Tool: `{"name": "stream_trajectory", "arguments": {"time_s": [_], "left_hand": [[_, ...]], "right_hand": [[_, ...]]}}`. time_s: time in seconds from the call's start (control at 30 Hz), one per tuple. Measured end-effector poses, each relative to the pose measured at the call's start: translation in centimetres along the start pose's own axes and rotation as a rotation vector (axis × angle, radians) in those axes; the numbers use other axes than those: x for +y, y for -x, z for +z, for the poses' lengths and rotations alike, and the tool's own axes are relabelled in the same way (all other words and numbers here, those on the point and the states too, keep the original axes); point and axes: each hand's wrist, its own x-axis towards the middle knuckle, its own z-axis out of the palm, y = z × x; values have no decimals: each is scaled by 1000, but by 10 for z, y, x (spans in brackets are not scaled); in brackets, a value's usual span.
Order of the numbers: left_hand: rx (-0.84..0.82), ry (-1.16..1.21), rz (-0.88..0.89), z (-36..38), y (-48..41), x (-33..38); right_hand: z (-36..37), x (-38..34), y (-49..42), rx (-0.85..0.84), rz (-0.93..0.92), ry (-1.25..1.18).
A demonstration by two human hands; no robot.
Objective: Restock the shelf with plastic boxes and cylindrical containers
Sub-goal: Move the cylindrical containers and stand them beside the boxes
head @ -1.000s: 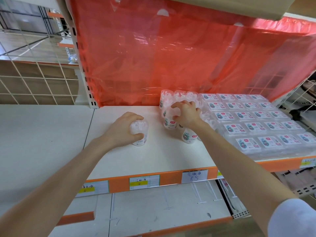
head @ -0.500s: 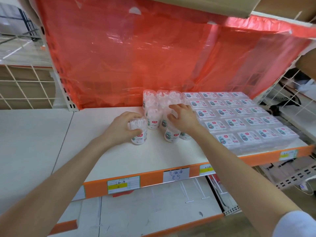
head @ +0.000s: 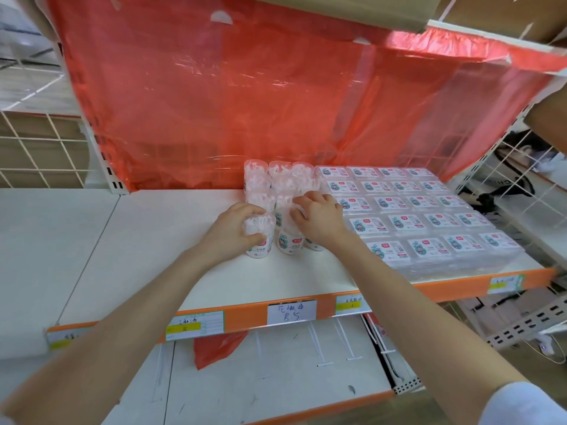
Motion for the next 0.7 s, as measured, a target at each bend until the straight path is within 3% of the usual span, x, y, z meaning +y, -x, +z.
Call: {"name": "stream_trajectory", "arguments": {"time_s": [0.7], "left_hand": [[229, 236, -222, 17, 4, 6]], "right_hand": [[3, 2, 6, 6, -38, 26]]}}
